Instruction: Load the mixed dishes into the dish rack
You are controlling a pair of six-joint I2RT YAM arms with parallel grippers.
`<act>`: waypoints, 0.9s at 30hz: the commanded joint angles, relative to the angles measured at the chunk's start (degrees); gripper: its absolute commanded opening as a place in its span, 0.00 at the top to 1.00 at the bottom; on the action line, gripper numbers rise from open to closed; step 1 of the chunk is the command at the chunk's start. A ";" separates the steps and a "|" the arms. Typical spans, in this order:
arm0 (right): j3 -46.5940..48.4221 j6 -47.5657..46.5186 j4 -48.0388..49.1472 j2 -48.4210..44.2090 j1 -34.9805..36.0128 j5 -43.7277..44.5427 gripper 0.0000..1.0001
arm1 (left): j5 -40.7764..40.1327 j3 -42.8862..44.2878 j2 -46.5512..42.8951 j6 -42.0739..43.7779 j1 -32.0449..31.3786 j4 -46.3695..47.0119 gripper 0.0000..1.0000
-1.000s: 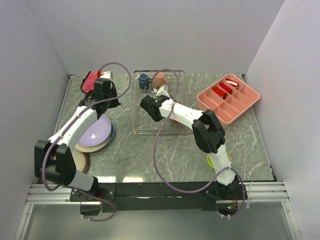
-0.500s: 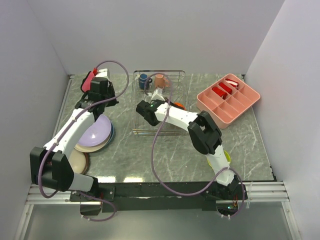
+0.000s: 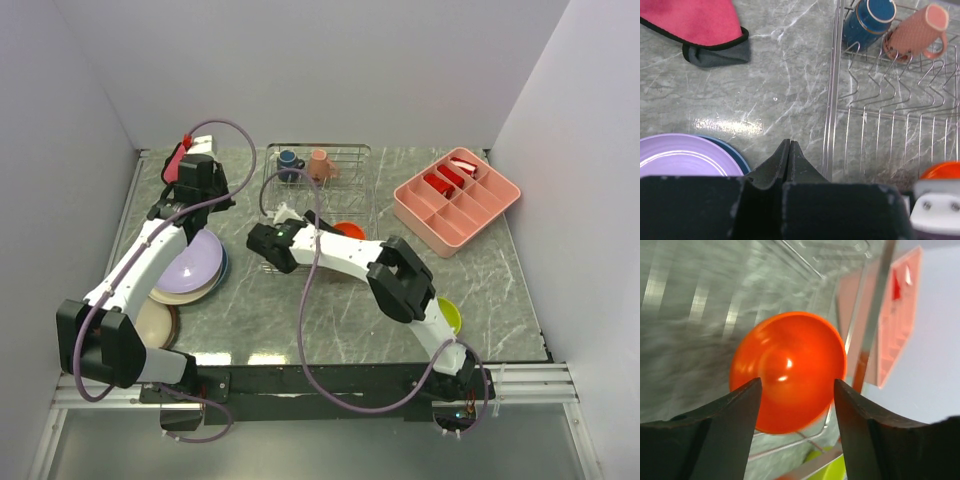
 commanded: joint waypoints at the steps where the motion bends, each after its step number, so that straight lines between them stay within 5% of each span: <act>1: 9.56 -0.05 -1.37 -4.48 3.02 -8.81 0.30 | -0.15 2.32 -2.50 0.20 -0.35 1.55 0.99; 3: 13.09 -0.93 -0.33 -4.31 3.28 -11.97 0.29 | 0.46 2.50 -2.32 0.12 -0.35 1.90 0.99; 6: 13.98 -5.05 3.89 -5.71 3.11 -14.09 0.00 | 0.38 2.67 -2.06 0.47 -0.35 2.17 0.99; 11: 12.23 -10.42 5.57 -10.72 1.44 -23.58 0.00 | -1.38 3.02 -1.27 1.43 -0.35 1.47 0.99; 17: 6.96 -8.93 4.95 -14.85 0.74 -30.01 0.09 | -3.05 4.60 -0.83 2.75 -0.35 -0.38 0.99; 21: 8.26 -8.31 4.78 -11.44 -1.45 -34.13 0.31 | -4.10 4.34 -1.00 3.02 -0.35 -0.12 0.99; 27: 9.25 -5.86 2.49 -6.33 -3.13 -37.22 0.37 | -6.39 3.99 -1.36 4.24 -0.35 -0.12 0.99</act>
